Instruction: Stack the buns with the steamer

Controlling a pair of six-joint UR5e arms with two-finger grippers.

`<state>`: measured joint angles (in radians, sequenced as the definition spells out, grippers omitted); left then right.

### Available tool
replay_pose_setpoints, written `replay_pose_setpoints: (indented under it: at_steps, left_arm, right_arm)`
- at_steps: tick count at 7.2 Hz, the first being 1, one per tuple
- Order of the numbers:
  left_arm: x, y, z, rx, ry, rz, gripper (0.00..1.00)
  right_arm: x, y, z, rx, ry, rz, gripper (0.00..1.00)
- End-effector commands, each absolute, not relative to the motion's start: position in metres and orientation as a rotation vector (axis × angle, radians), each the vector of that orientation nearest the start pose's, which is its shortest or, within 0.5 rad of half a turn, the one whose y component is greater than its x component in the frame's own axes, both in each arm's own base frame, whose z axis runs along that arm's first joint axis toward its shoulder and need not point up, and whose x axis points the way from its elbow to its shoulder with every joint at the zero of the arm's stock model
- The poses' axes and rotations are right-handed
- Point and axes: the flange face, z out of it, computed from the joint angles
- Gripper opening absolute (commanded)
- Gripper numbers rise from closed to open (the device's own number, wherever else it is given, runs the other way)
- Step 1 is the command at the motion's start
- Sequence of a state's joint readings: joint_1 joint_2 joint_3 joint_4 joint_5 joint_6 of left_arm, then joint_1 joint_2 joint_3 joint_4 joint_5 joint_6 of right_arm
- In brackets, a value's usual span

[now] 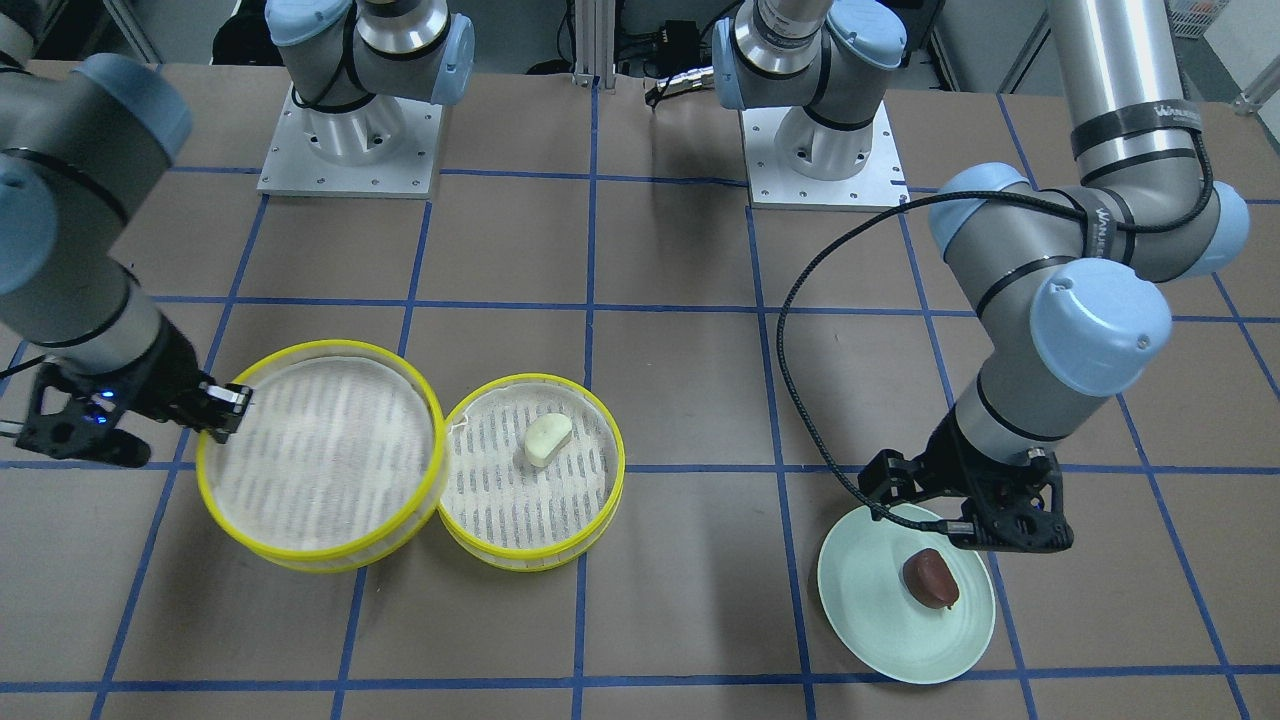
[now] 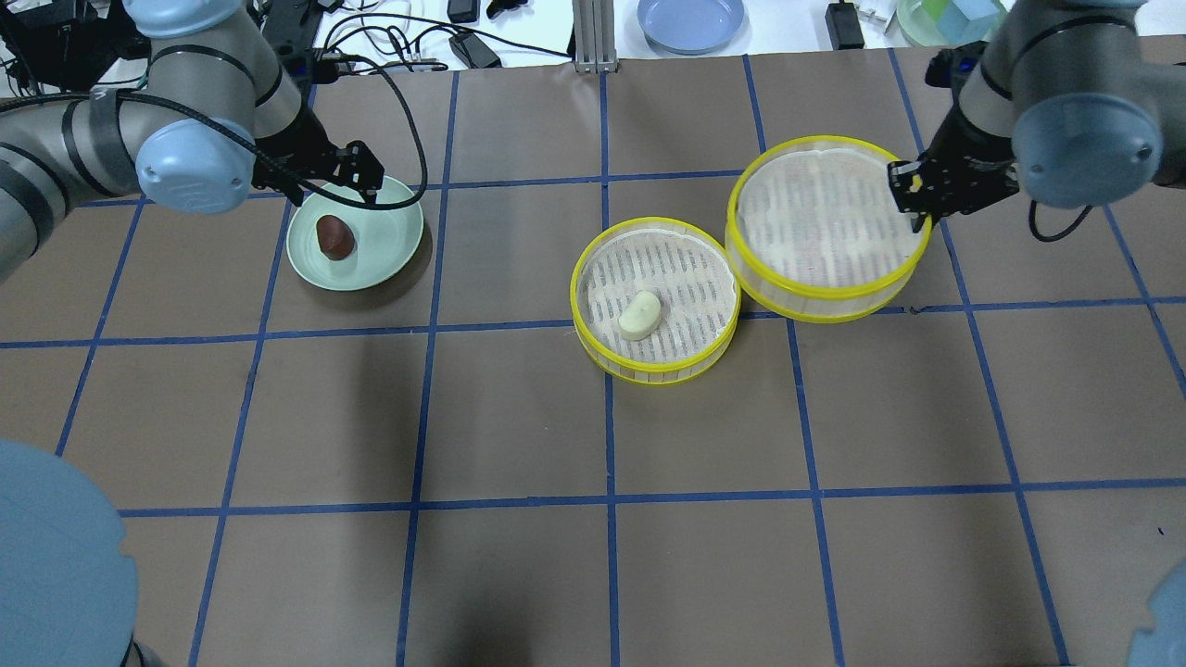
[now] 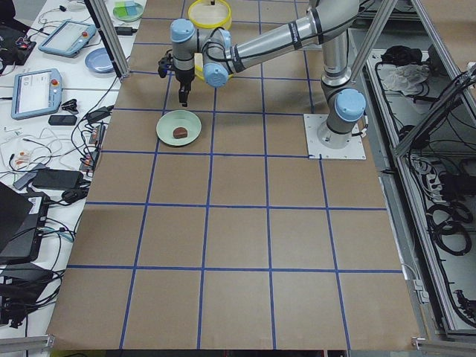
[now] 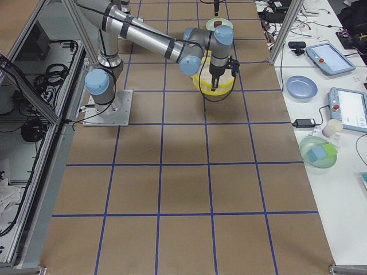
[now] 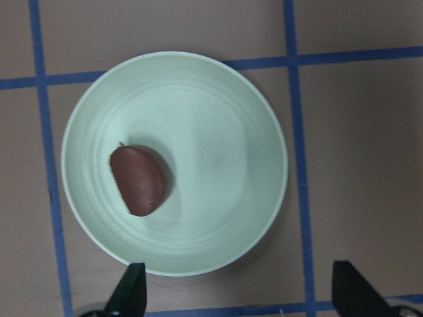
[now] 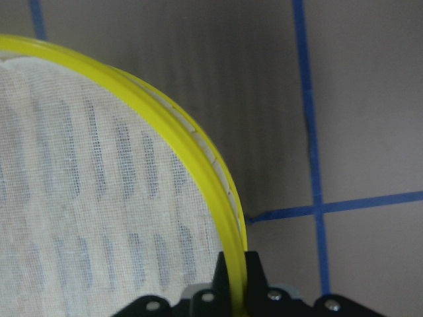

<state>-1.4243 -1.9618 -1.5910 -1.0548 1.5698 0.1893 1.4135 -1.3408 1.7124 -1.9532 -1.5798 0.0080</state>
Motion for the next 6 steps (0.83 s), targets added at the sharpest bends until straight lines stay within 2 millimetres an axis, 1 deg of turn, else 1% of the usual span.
replay_pose_setpoints:
  at_steps: [1, 2, 3, 4, 5, 6]
  left_arm:
    - [-0.002, -0.661, 0.275, -0.002, 3.111, -0.204, 1.00]
    - [0.011, -0.671, 0.257, -0.031, 3.133, -0.256, 1.00]
    - [0.028, -0.675, 0.236, -0.078, 3.188, -0.237, 1.00]
    - [0.041, -0.677, 0.221, -0.115, 3.225, -0.218, 1.00]
    - [0.042, -0.679, 0.207, -0.142, 3.234, -0.184, 1.00]
    - [0.042, -0.679, 0.197, -0.240, 3.240, -0.159, 0.99]
  right_arm:
    - [0.146, -0.554, 0.331, 0.413, 3.118, 0.006, 0.00]
    - [0.170, -0.546, 0.328, 0.391, 3.126, 0.017, 0.00]
    - [0.179, -0.539, 0.314, 0.380, 3.122, 0.065, 0.00]
    - [0.180, -0.538, 0.311, 0.378, 3.122, 0.063, 0.00]
    - [0.183, -0.537, 0.308, 0.387, 3.116, 0.074, 0.00]
    - [0.186, -0.537, 0.309, 0.380, 3.113, 0.068, 0.00]
